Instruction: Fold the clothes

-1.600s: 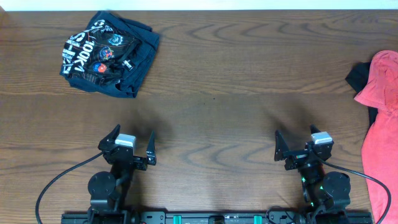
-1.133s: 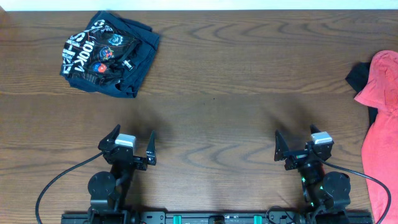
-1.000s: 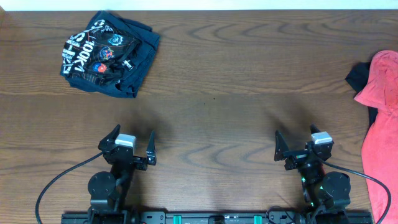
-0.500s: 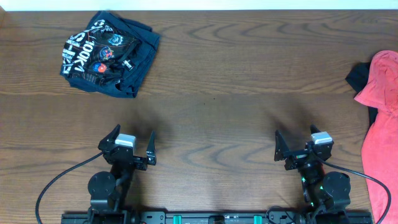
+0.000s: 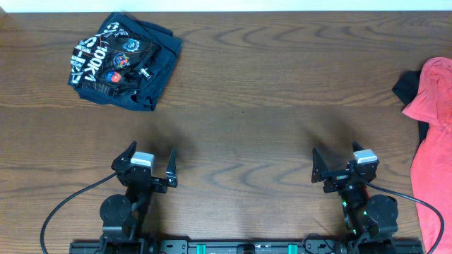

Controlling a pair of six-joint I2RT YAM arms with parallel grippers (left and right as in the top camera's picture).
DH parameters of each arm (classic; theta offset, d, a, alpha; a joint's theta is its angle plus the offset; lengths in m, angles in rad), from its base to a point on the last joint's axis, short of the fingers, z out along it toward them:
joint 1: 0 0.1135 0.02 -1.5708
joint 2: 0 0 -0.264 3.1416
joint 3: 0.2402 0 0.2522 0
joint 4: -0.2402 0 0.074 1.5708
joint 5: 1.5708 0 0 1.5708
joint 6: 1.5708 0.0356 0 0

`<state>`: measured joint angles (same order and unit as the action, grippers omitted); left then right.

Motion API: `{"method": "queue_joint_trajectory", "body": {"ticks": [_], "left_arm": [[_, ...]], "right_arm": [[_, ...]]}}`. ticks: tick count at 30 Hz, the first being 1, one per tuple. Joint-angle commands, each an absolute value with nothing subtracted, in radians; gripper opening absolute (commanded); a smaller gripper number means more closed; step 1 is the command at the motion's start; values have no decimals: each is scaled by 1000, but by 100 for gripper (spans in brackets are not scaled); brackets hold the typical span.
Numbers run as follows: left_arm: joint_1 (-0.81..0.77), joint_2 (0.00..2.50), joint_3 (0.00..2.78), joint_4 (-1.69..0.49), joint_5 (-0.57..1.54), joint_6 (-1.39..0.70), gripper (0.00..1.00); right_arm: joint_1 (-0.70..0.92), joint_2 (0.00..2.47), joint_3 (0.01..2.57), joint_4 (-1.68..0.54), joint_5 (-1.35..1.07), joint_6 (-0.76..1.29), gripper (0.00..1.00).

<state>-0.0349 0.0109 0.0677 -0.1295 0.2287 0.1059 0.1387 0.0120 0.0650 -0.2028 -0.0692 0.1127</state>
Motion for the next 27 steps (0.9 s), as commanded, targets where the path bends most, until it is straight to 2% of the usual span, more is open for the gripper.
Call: {"method": "queue_joint_trajectory", "body": {"ticks": [1, 8, 13, 19, 27], "left_arm": [[-40, 6, 41, -136, 223, 112, 98], [-40, 6, 41, -136, 223, 112, 98], [-40, 6, 41, -127, 232, 107, 98], [-40, 14, 44, -123, 379, -14, 98], [-40, 94, 204, -102, 464, -114, 98]], "right_arm": [[130, 7, 61, -202, -56, 99, 99], [130, 7, 61, -202, -118, 108, 99], [131, 29, 61, -199, -158, 253, 99], [131, 89, 79, -186, -271, 277, 99], [130, 319, 303, -218, -319, 276, 99]]}}
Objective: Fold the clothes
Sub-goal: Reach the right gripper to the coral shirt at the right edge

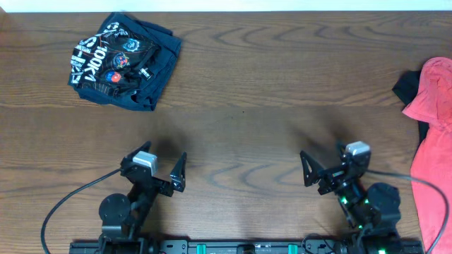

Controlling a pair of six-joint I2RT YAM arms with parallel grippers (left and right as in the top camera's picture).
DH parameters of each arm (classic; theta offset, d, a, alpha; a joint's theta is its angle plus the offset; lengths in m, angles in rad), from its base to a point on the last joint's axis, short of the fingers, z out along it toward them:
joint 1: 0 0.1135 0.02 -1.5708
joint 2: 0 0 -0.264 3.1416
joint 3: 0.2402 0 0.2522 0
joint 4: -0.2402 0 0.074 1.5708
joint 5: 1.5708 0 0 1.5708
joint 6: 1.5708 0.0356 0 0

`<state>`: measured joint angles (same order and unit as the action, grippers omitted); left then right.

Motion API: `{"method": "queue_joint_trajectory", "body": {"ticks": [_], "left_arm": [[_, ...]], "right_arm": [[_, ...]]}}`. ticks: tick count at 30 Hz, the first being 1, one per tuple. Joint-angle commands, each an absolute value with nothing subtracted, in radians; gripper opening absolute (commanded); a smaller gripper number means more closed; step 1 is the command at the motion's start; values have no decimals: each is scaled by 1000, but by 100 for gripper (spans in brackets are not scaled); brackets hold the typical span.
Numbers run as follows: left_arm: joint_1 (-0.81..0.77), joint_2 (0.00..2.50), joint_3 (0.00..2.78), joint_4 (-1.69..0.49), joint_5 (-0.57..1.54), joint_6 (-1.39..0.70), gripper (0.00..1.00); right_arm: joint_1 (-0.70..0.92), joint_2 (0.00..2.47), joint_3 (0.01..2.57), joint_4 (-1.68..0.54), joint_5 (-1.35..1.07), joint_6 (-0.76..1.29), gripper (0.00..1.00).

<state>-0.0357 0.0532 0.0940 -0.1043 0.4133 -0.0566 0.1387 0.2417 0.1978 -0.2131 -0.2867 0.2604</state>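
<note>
A folded dark printed garment (121, 62) lies at the far left of the table. A red garment (434, 141) hangs over the right edge, with a black piece (405, 86) tucked behind its top. My left gripper (155, 164) hovers low near the front left, open and holding nothing. My right gripper (323, 164) stands near the front right, open and empty, well short of the red garment.
The brown wooden table (240, 99) stretches between the two clothing piles. Black cables (63, 204) trail from both arm bases along the front edge.
Both grippers have turned and shifted slightly: the left one sits a little further right, the right one further left. Both stay open. The garments have not moved.
</note>
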Motion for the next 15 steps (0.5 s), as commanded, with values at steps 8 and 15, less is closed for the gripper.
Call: {"method": "queue_joint_trajectory", "body": {"ticks": [8, 15], "left_arm": [[-40, 538, 632, -429, 461, -114, 98], [-40, 1002, 1010, -781, 461, -107, 98]], "right_arm": [[121, 844, 623, -353, -289, 246, 99], [33, 1315, 1003, -617, -383, 198, 99]]}}
